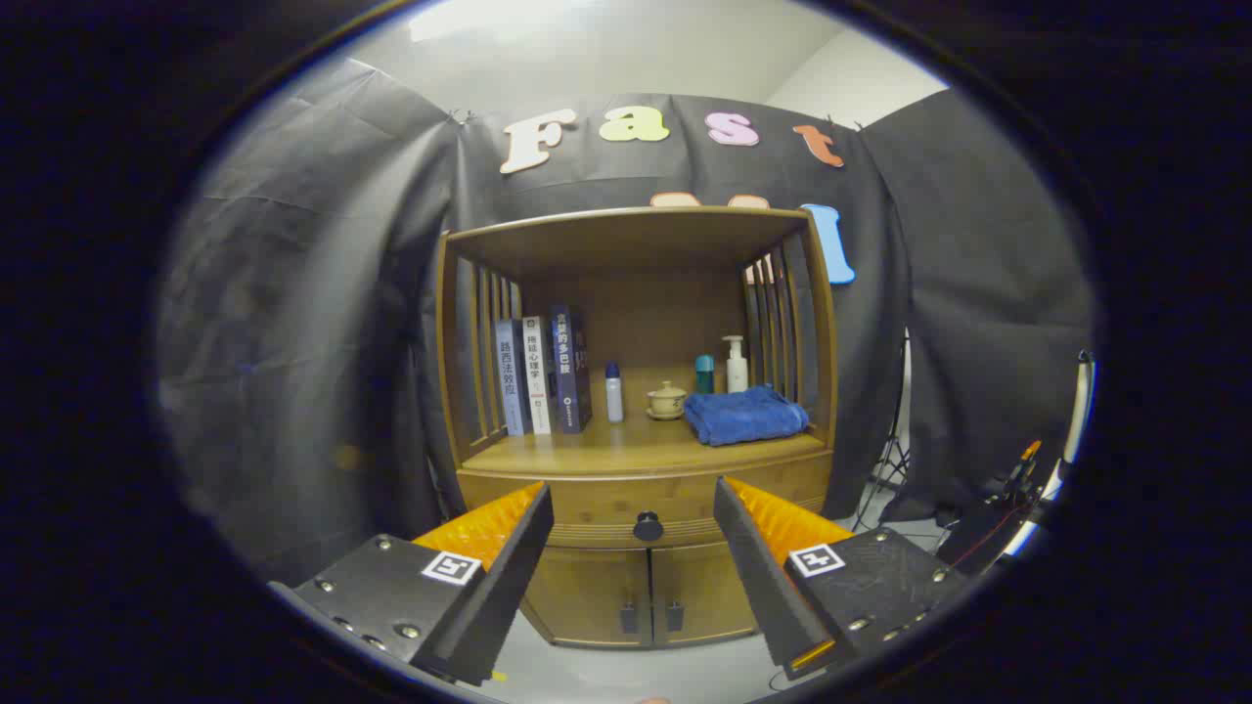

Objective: Pull open the drawer, take out the items inside it, and place them on the countertop above the cabinet.

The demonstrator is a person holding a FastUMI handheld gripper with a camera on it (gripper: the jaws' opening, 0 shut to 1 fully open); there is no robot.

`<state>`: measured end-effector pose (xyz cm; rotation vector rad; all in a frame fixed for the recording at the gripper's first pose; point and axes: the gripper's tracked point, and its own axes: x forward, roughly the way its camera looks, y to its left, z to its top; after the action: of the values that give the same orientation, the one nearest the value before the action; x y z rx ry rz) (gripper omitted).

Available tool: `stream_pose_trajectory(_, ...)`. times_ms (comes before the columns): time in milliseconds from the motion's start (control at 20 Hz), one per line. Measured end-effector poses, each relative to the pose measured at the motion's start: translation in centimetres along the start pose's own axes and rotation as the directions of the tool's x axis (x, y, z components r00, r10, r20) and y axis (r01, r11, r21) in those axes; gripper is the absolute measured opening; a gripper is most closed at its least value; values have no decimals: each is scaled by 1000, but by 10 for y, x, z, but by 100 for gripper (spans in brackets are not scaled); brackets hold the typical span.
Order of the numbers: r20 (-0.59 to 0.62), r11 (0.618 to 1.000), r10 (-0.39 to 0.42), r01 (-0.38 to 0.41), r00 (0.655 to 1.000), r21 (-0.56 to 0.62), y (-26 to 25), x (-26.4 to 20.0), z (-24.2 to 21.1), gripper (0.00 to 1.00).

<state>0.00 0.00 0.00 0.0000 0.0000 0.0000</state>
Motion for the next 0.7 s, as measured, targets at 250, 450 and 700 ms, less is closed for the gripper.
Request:
stream_pose_trajectory(250, -23, 1000, -11, 10, 1000, -10, -1, 5, -13, 99)
stream_pose_trajectory(450, -33, 1000, -18, 17, 999, -10, -2, 9, -22, 99)
stream_pose_trajectory(700, -27, 998, -38, 37, 999, -41, -3, 22, -32, 99)
